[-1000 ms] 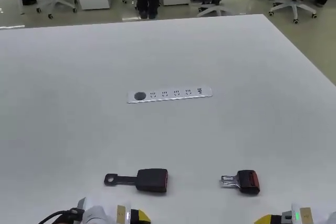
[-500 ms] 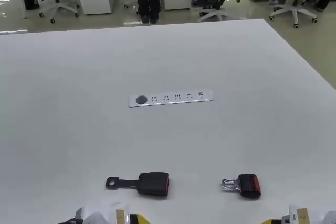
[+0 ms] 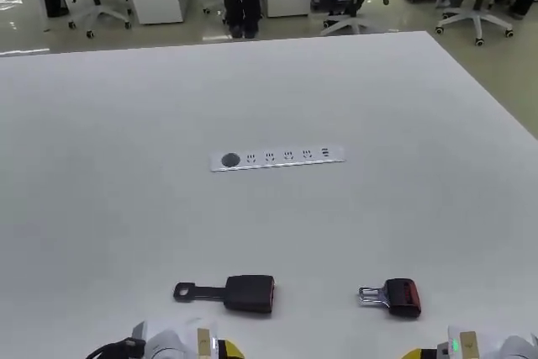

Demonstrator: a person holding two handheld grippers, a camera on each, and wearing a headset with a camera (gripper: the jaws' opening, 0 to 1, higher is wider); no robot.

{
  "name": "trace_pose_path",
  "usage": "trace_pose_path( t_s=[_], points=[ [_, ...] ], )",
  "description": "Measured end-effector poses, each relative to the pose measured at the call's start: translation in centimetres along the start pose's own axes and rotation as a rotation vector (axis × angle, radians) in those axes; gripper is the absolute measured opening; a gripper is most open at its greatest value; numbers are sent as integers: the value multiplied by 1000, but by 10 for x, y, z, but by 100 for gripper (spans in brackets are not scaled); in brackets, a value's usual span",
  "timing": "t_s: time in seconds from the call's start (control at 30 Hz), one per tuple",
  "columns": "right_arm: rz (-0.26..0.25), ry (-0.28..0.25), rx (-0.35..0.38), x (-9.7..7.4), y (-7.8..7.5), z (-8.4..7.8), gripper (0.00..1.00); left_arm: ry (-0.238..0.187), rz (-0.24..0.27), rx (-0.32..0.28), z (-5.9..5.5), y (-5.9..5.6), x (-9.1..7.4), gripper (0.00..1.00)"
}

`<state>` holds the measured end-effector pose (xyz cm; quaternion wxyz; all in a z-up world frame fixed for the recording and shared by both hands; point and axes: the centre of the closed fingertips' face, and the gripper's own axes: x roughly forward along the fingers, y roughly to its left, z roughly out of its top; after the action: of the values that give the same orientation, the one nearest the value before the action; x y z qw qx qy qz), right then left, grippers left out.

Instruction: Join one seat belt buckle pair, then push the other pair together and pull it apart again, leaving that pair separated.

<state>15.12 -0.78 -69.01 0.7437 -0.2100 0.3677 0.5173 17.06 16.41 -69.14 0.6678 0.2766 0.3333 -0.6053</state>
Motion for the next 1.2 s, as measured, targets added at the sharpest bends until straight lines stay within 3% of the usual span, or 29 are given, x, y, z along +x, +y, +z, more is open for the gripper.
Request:
trace_pose_path(
  t_s=[0.87, 1.2],
  points=[
    [42, -113, -6, 37, 15, 61, 34, 48, -58, 44, -1, 0, -1, 35],
    [53, -133, -24, 49, 18, 73, 34, 60, -71, 63, -3, -2, -4, 35]
  ],
)
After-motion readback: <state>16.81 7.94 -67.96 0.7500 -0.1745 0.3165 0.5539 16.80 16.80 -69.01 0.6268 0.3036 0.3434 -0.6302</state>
